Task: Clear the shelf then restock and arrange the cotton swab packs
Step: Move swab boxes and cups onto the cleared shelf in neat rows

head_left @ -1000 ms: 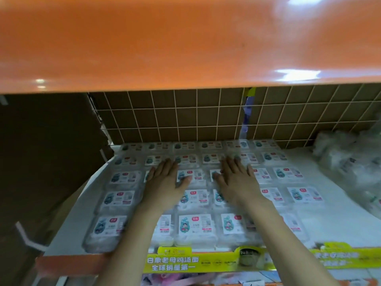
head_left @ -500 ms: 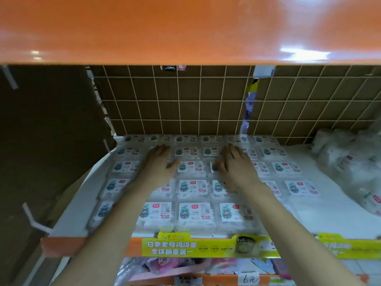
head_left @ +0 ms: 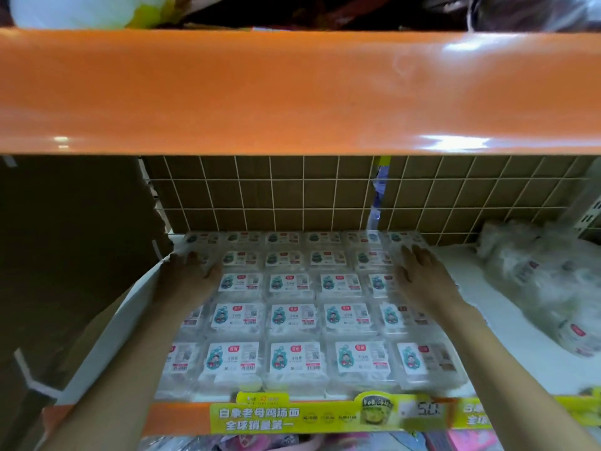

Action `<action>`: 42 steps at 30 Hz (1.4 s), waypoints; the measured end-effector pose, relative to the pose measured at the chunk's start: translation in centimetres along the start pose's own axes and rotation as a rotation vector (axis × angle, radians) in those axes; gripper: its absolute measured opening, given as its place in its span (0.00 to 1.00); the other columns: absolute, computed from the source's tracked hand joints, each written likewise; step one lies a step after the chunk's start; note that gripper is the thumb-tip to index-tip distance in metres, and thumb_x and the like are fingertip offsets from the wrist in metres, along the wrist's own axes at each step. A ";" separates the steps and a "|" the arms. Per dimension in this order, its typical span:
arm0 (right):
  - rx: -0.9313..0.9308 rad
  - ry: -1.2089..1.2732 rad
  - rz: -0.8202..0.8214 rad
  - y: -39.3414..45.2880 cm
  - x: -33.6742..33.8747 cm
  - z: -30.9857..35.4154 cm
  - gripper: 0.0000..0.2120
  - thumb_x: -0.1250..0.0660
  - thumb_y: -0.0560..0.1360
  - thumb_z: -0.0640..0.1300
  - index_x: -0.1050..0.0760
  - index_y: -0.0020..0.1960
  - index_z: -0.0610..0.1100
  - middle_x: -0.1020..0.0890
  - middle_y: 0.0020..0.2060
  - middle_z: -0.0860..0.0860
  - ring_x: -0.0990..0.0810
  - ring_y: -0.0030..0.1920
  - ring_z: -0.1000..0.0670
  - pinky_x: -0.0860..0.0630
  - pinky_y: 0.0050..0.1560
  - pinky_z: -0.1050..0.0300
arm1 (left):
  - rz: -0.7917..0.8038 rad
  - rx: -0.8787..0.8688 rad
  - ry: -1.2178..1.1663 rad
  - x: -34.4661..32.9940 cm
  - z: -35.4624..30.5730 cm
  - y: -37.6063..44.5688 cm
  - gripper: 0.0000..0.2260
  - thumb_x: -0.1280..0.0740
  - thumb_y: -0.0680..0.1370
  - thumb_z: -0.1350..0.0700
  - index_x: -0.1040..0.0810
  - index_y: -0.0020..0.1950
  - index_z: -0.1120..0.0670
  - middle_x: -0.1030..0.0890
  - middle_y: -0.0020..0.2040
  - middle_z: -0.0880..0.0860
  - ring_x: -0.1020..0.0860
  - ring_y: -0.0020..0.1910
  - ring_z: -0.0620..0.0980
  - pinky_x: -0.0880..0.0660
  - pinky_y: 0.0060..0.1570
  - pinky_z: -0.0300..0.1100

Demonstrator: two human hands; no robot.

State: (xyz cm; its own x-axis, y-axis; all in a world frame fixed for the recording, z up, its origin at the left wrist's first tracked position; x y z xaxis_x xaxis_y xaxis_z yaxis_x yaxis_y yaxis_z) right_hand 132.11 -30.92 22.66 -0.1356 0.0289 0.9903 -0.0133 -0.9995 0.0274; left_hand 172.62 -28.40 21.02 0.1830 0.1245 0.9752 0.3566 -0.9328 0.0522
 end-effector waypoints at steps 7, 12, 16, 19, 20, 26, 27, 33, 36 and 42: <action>-0.168 -0.026 0.105 -0.4 -0.6 -1.6 0.26 0.58 0.80 0.60 0.54 0.76 0.57 0.53 0.77 0.46 0.50 0.75 0.38 0.52 0.73 0.45 | 0.034 0.038 -0.051 0.1 -0.2 -0.1 0.26 0.46 0.78 0.40 0.32 0.69 0.56 0.34 0.68 0.61 0.32 0.64 0.64 0.33 0.59 0.57; -0.139 -0.061 0.052 -0.7 -0.5 -1.0 0.25 0.60 0.80 0.59 0.52 0.76 0.56 0.50 0.77 0.45 0.45 0.73 0.38 0.47 0.72 0.45 | -0.057 -0.015 0.020 0.8 -0.9 -1.4 0.21 0.47 0.81 0.46 0.41 0.73 0.50 0.34 0.69 0.58 0.35 0.67 0.63 0.27 0.55 0.53; -0.136 -0.050 0.054 -0.7 -0.6 -1.0 0.25 0.61 0.80 0.58 0.52 0.76 0.55 0.50 0.77 0.45 0.46 0.74 0.37 0.49 0.72 0.45 | -0.035 0.002 0.112 1.5 -1.3 -1.5 0.22 0.53 0.81 0.45 0.37 0.73 0.50 0.32 0.69 0.55 0.37 0.69 0.60 0.30 0.59 0.53; -0.145 -0.029 0.067 -0.7 -0.6 -1.0 0.25 0.60 0.81 0.57 0.52 0.76 0.55 0.51 0.77 0.46 0.51 0.75 0.38 0.53 0.73 0.44 | -0.042 -0.025 0.119 1.6 -1.7 -1.7 0.20 0.52 0.82 0.47 0.37 0.73 0.51 0.32 0.70 0.57 0.34 0.68 0.60 0.30 0.59 0.52; -0.139 -0.035 0.062 -0.7 -0.6 -0.9 0.25 0.60 0.81 0.57 0.51 0.77 0.54 0.50 0.77 0.46 0.52 0.75 0.39 0.54 0.73 0.44 | -0.032 -0.017 0.114 1.9 -1.8 -2.0 0.20 0.52 0.82 0.47 0.36 0.72 0.51 0.31 0.69 0.57 0.33 0.66 0.59 0.29 0.59 0.51; -0.095 -0.038 0.024 -1.1 0.2 0.1 0.24 0.57 0.81 0.56 0.49 0.76 0.51 0.49 0.77 0.48 0.54 0.76 0.44 0.55 0.73 0.45 | -0.037 0.042 -0.029 1.2 -1.1 -3.2 0.24 0.52 0.81 0.42 0.39 0.74 0.50 0.36 0.73 0.57 0.36 0.70 0.58 0.38 0.68 0.53; -0.096 -0.043 0.015 -1.3 0.3 -0.1 0.25 0.56 0.81 0.56 0.49 0.76 0.52 0.48 0.76 0.47 0.53 0.76 0.43 0.54 0.73 0.45 | -0.049 0.053 -0.037 0.9 -0.8 -3.4 0.26 0.52 0.80 0.40 0.40 0.74 0.50 0.38 0.74 0.57 0.38 0.71 0.59 0.39 0.69 0.54; -0.231 -0.076 0.057 -3.3 0.2 -2.5 0.36 0.51 0.75 0.69 0.49 0.76 0.51 0.47 0.76 0.42 0.49 0.74 0.36 0.49 0.72 0.43 | 0.023 0.149 -0.019 0.0 -0.2 -4.8 0.32 0.50 0.79 0.36 0.45 0.76 0.55 0.44 0.75 0.65 0.42 0.73 0.62 0.42 0.71 0.52; -0.261 -0.043 0.074 -4.0 -0.4 -2.8 0.37 0.54 0.73 0.73 0.47 0.75 0.53 0.47 0.75 0.43 0.47 0.72 0.35 0.48 0.71 0.41 | 0.026 0.147 0.049 -0.1 -0.5 -5.4 0.31 0.54 0.79 0.37 0.46 0.77 0.54 0.46 0.75 0.64 0.44 0.73 0.64 0.46 0.72 0.54; -0.249 -0.052 0.012 -4.4 -0.6 -2.4 0.36 0.58 0.74 0.70 0.49 0.76 0.54 0.48 0.76 0.43 0.45 0.72 0.36 0.46 0.70 0.45 | 0.048 0.154 0.102 0.0 -0.5 -5.6 0.30 0.57 0.79 0.36 0.47 0.77 0.50 0.46 0.76 0.60 0.41 0.71 0.65 0.43 0.70 0.54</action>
State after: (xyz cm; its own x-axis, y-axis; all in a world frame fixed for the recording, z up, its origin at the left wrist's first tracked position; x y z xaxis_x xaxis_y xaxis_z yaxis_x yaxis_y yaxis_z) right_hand 129.90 -26.48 21.66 -0.0858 0.0105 0.9963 -0.2569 -0.9664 -0.0119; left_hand 170.14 -23.32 20.79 0.1119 0.0383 0.9930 0.4869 -0.8732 -0.0212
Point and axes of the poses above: each hand's wrist, its own y-axis towards the middle knuckle, its own x-axis out of the back of the hand, z = x × y, the point moved 6 cm from there along y, towards the middle knuckle
